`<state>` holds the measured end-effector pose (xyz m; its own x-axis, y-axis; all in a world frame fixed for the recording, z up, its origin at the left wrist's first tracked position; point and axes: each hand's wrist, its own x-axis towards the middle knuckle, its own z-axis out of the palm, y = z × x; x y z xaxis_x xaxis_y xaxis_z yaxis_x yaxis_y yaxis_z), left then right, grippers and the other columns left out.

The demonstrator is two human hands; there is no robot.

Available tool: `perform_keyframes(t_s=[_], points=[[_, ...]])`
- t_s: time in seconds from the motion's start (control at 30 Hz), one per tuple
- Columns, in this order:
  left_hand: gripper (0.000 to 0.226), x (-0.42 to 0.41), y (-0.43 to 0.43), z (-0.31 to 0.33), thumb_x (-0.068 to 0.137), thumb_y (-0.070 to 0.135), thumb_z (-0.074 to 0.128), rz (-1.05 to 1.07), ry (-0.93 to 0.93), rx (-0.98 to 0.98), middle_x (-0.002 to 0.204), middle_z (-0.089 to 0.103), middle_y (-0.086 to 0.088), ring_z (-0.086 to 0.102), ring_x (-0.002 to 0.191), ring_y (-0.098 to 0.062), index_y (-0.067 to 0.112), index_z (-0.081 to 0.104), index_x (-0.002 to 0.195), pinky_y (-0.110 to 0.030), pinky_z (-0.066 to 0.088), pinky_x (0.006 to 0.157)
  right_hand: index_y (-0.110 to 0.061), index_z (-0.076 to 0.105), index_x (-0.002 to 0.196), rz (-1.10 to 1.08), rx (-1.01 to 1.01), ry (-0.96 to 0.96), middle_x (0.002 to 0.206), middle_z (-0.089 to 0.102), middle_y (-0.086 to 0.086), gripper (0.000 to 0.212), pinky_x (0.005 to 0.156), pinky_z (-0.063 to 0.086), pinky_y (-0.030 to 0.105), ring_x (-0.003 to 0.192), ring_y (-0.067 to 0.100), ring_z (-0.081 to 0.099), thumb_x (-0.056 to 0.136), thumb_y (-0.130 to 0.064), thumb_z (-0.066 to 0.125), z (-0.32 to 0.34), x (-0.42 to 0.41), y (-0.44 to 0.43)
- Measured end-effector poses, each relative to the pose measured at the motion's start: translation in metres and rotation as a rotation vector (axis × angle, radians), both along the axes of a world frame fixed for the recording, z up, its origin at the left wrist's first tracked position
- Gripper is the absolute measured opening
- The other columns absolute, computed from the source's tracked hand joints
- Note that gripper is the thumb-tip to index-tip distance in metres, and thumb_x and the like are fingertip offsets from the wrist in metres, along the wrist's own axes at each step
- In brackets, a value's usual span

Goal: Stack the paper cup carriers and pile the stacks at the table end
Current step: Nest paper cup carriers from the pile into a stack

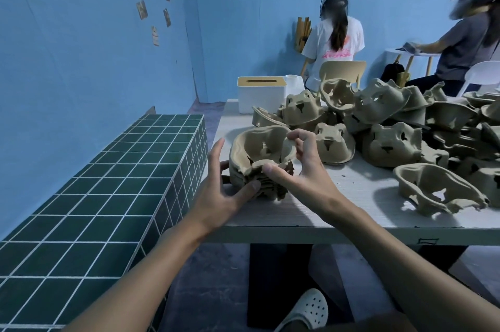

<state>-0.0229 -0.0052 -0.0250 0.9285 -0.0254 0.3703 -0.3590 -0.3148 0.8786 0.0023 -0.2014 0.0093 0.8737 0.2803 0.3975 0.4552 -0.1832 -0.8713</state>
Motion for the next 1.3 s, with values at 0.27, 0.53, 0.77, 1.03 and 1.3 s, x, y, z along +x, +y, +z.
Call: perform_keyframes(t_s=[0.27,0.53,0.77,1.03,1.3], points=[[0.096,0.000,-0.003,0.000,0.068,0.063,0.077,0.021,-0.015,0.003,0.133,0.055,0.014,0.063,0.098,0.014,0.067,0.010,0.137,-0.027,0.054,0.089,-0.028,0.038,0.116,-0.023,-0.055,-0.008,0.117,0.057,-0.008,0.053,0.089,0.039,0.010,0.111,-0.006,0.051,0.081,-0.033,0.078,0.003,0.001,-0.002],[0.093,-0.001,0.000,-0.001,0.062,0.071,0.070,0.033,0.023,0.092,0.134,0.052,0.015,0.055,0.103,0.023,0.065,0.018,0.139,-0.027,0.047,0.098,-0.024,0.047,0.119,-0.204,-0.084,-0.007,0.125,0.052,-0.002,0.052,0.101,0.045,0.039,0.118,0.013,0.050,0.082,-0.057,0.063,-0.001,0.018,-0.022],[0.079,0.003,0.002,-0.005,0.063,0.074,0.066,0.051,0.017,0.160,0.132,0.055,0.023,0.056,0.106,0.018,0.055,0.040,0.134,-0.012,0.045,0.091,-0.021,0.045,0.129,-0.630,-0.281,-0.048,0.133,0.047,0.002,0.053,0.107,0.030,0.048,0.128,0.023,0.035,0.088,-0.048,0.063,-0.013,0.059,-0.061],[0.072,0.002,0.000,-0.003,0.063,0.072,0.067,0.071,0.008,0.150,0.122,0.053,0.039,0.055,0.106,0.019,0.060,0.039,0.128,-0.001,0.042,0.085,-0.027,0.026,0.151,-0.717,-0.373,0.047,0.155,0.032,0.001,0.074,0.111,0.022,0.052,0.142,0.030,0.022,0.089,-0.058,0.054,-0.013,0.105,-0.063],[0.075,0.002,0.000,-0.003,0.062,0.074,0.065,0.080,0.012,0.159,0.120,0.053,0.040,0.053,0.106,0.021,0.057,0.040,0.131,-0.009,0.042,0.087,-0.024,0.033,0.147,-0.690,-0.469,0.026,0.149,0.034,0.000,0.063,0.107,0.026,0.052,0.137,0.030,0.023,0.094,-0.050,0.052,-0.022,0.113,-0.062]])
